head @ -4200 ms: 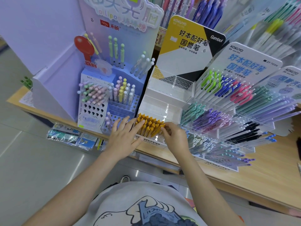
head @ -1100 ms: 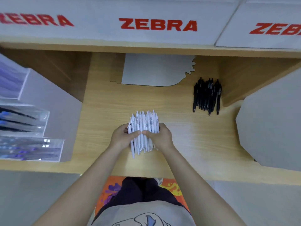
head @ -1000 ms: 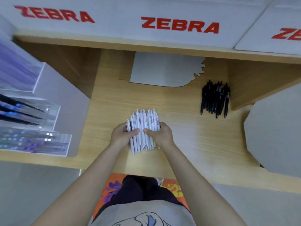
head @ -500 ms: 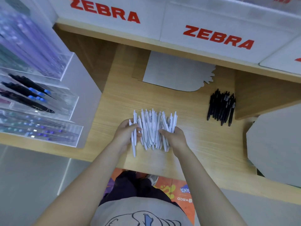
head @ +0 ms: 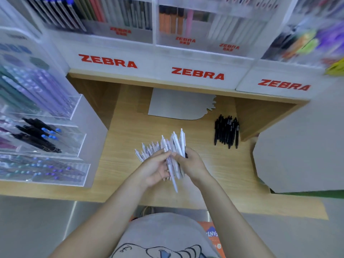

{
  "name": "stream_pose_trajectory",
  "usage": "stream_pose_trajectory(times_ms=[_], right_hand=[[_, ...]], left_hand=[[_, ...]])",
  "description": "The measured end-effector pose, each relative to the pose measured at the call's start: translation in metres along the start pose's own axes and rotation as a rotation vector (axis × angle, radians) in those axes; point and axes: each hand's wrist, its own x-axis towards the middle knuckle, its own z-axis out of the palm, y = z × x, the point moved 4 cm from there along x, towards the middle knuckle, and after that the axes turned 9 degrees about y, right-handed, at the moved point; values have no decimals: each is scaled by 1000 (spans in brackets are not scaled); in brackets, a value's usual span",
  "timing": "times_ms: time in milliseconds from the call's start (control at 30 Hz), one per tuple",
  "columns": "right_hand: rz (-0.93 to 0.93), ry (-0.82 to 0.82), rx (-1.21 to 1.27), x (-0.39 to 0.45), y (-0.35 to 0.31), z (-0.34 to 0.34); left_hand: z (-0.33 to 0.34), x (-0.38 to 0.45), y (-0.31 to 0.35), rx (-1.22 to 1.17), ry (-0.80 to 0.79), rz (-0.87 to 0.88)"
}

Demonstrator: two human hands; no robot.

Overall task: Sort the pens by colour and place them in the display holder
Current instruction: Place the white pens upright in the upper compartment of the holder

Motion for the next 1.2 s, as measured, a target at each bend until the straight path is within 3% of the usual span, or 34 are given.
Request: stream_pose_trajectory(times_ms=[400,500,667,900,1067,1200], right_hand=[[-191,196,-262,7,-11,-24],[-157,180,-340,13,-7,-30],[-33,10,-58,14,-13,-48],[-31,89,93,14,-9,-64],[28,115,114,14,3,-70],[92,-70,82,8,17,-60]], left_hand=[[45,0,6,-31,30,-54],[54,3,2,-27,27,-67],[58,11,3,53,75,-32],[57,17,5,183,38,56],[52,22,13,34,181,115],[48,28,20,-167,227,131]])
